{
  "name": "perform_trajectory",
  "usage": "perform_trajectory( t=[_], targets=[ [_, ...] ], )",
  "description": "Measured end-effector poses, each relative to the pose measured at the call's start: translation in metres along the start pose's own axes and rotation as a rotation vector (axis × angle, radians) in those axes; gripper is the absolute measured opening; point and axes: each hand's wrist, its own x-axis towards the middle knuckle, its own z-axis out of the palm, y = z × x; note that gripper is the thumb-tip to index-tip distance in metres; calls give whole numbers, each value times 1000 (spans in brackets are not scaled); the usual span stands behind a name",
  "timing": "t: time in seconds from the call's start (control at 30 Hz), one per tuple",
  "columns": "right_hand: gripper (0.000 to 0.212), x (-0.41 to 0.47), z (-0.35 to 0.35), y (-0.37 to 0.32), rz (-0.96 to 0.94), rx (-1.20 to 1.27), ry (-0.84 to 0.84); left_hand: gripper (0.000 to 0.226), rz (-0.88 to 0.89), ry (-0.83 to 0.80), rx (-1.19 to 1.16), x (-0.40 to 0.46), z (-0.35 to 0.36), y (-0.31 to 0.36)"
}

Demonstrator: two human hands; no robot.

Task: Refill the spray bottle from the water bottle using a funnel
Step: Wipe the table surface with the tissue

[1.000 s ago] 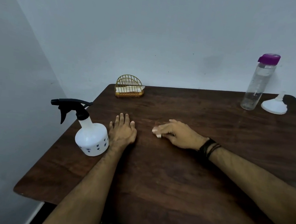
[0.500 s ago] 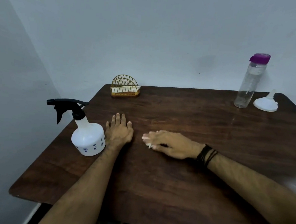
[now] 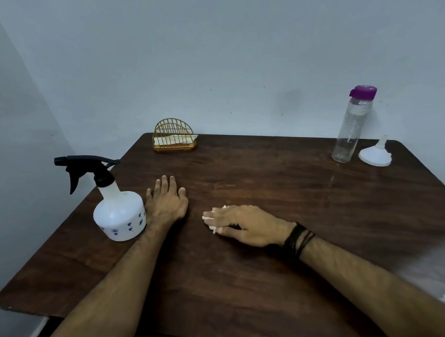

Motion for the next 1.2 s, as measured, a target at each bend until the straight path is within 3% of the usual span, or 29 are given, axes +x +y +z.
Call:
perform_trajectory(
  t=[0.1,0.27,0.47,0.6,0.7,0.8,0.87,1.1,1.2],
  targets=[
    [31,-25,-19,19,101,-21,43,63,12,-4,0,-2,-1,0],
    [39,-40,-55,71,555,-205,166,64,-3,-26,-4,-6,-3,1],
    [53,-20,-32,35,528,-207,180,74,-19,-39,-19,-25,5,26],
    [51,-45,-31,34,488,-181,202,81,11,-29,18,-31,8,27],
    [39,-82,-51,63,675,-221,304,81,68,-44,16,-39,9,35],
    [43,-118,-66,86,940,-266,319,80,140,-29,6,-49,15,44],
    [42,-130,-63,87,1017,-277,332,81,165,-24,0,-51,16,45],
    [33,-126,-22,29,852,-421,386,82,200,-15,-18,-53,15,42],
    [26,-116,-27,1,730,-154,409,82,222,-24,-16,-55,13,40]
  ],
)
